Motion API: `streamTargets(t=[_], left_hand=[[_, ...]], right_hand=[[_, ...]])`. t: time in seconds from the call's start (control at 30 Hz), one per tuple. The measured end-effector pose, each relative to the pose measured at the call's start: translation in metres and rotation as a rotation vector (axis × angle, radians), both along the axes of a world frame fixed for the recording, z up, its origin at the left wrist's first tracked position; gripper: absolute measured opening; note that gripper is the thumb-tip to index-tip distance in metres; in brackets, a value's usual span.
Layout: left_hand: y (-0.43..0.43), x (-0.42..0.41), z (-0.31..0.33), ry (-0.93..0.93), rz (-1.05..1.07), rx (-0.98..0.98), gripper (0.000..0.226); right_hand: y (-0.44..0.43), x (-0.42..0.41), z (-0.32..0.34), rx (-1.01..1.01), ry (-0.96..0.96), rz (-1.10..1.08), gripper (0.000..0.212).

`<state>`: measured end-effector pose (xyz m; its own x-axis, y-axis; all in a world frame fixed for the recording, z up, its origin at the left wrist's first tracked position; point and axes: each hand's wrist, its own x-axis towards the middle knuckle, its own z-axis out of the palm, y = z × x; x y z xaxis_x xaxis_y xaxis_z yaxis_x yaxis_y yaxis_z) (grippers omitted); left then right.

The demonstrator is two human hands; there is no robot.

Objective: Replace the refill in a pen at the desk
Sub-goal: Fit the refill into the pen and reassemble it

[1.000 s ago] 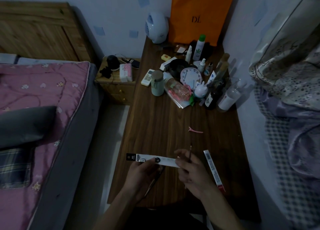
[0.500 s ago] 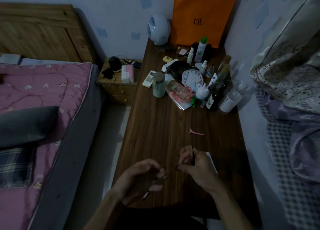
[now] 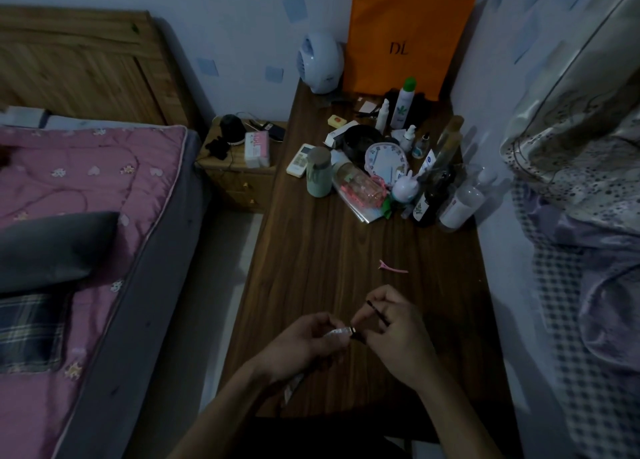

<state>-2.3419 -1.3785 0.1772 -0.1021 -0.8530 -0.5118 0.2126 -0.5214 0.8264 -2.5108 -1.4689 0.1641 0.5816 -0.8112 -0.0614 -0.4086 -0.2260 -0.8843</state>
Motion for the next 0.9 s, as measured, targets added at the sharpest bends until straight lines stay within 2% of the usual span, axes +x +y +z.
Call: streamTargets(t=[0.1,0.17,0.27,0.47,0.6,0.7,0.77,0.83,0.9], left_hand=[[-0.001,-0.002,0.003,-0.107,0.012,-0.017,0.020],[-0.001,-0.003,0.003,-0.182,0.033,-0.065,0.019],[-0.002,-0.003,0.004,-0.228,0.051,-0.104,0.018],[0.000,-0.007,0.004,-0.281,0.128,-0.138,0.013],[0.001,-0.010,0.002,-0.268,0.158,-0.138,0.013],[0.001,-0.011,-0.002,-0.309,0.170,-0.116,0.014],[0.001,-0.010,-0.004,-0.322,0.183,-0.098,0.016],[0.002,-0.009,-0.004,-0.326,0.210,-0.077,0.018],[0.002,-0.011,-0.003,-0.331,0.243,-0.061,0.025]], right_hand=[[0.003,-0.001,0.002,-0.015,-0.046,-0.014,0.021],[0.005,0.000,0.004,-0.019,-0.059,-0.004,0.012],[0.006,0.000,0.008,0.004,-0.073,0.010,0.010],[-0.001,-0.013,0.029,0.168,-0.114,0.093,0.026],[0.004,-0.013,0.042,0.274,-0.249,-0.058,0.028],[0.009,-0.009,0.053,0.327,-0.475,-0.227,0.053],[0.011,-0.005,0.060,0.230,-0.476,-0.264,0.059],[0.014,-0.001,0.065,0.160,-0.425,-0.272,0.055],[0.017,0.001,0.066,0.179,-0.410,-0.279,0.049]])
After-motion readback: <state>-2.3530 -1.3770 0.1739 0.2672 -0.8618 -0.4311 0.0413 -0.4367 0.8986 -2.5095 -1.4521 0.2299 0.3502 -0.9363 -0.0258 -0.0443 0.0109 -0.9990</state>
